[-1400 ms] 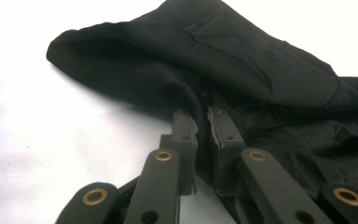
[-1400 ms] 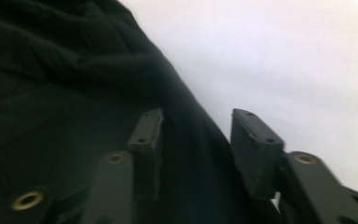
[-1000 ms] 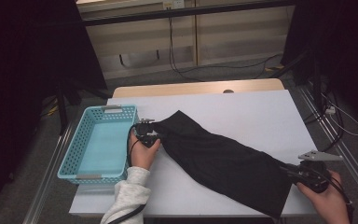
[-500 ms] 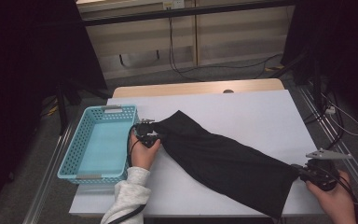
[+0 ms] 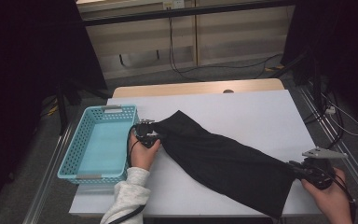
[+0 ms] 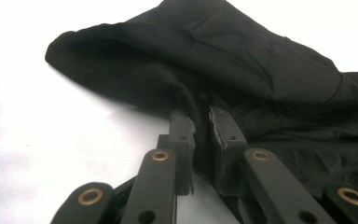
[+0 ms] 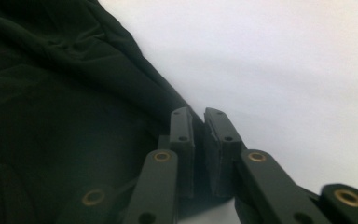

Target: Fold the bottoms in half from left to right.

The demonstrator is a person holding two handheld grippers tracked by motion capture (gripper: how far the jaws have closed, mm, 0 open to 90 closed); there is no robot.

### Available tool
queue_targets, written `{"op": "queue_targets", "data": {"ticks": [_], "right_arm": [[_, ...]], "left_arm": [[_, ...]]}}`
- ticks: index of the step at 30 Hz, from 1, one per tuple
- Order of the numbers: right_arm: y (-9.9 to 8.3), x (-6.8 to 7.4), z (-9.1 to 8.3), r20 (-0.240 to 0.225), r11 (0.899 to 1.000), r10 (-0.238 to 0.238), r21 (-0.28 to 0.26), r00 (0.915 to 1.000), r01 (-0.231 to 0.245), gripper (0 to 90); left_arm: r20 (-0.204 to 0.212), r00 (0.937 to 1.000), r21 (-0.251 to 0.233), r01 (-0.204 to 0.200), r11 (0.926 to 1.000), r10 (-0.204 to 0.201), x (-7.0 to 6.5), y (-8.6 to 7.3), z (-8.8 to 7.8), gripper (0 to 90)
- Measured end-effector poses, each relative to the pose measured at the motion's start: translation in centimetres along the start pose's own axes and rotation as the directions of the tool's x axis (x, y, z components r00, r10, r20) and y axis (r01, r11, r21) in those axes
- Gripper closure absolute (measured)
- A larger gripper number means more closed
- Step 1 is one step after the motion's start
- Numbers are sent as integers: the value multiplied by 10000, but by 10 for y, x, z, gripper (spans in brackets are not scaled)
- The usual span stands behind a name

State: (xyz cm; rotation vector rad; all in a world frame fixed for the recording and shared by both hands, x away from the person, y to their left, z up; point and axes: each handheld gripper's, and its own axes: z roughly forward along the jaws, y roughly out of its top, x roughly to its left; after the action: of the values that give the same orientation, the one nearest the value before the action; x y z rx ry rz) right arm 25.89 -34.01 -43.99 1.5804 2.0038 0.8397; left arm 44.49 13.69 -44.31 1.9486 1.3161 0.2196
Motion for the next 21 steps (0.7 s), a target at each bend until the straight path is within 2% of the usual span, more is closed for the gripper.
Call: {"op": "queue_targets", "data": {"ticks": [4, 6, 8, 10, 12, 16, 21], "right_arm": [[2, 3, 2, -97, 10000, 11, -73, 10000, -12, 766], [1, 3, 3, 50, 9999, 66, -79, 10000, -66, 704], [-1, 2, 9, 211, 10000, 46, 56, 9998, -47, 691], [-2, 2, 14, -125, 9997, -46, 245, 9999, 49, 798], [-1, 4, 16, -304, 9998, -87, 191, 9995, 92, 896], [4, 3, 17, -2, 9994, -240, 264, 9997, 240, 900], [4, -10, 9, -85, 9997, 226, 131, 9997, -225, 900]], "left_arm": [[-10, 10000, 13, -7, 10000, 7, 0, 0, 0, 804], [-26, 10000, 13, -3, 10000, 3, 1, -1, 1, 805], [-46, 10000, 59, -16, 10000, 16, 1, -1, 2, 807], [-83, 10000, 63, -20, 10000, 20, 0, -1, 2, 807], [-109, 9999, 72, -42, 10000, 43, 0, -1, 2, 809], [-126, 9999, 91, -1, 10000, 2, 1, -2, 2, 815], [-95, 10000, 94, 5, 10000, -4, 2, -3, 3, 815]]}}
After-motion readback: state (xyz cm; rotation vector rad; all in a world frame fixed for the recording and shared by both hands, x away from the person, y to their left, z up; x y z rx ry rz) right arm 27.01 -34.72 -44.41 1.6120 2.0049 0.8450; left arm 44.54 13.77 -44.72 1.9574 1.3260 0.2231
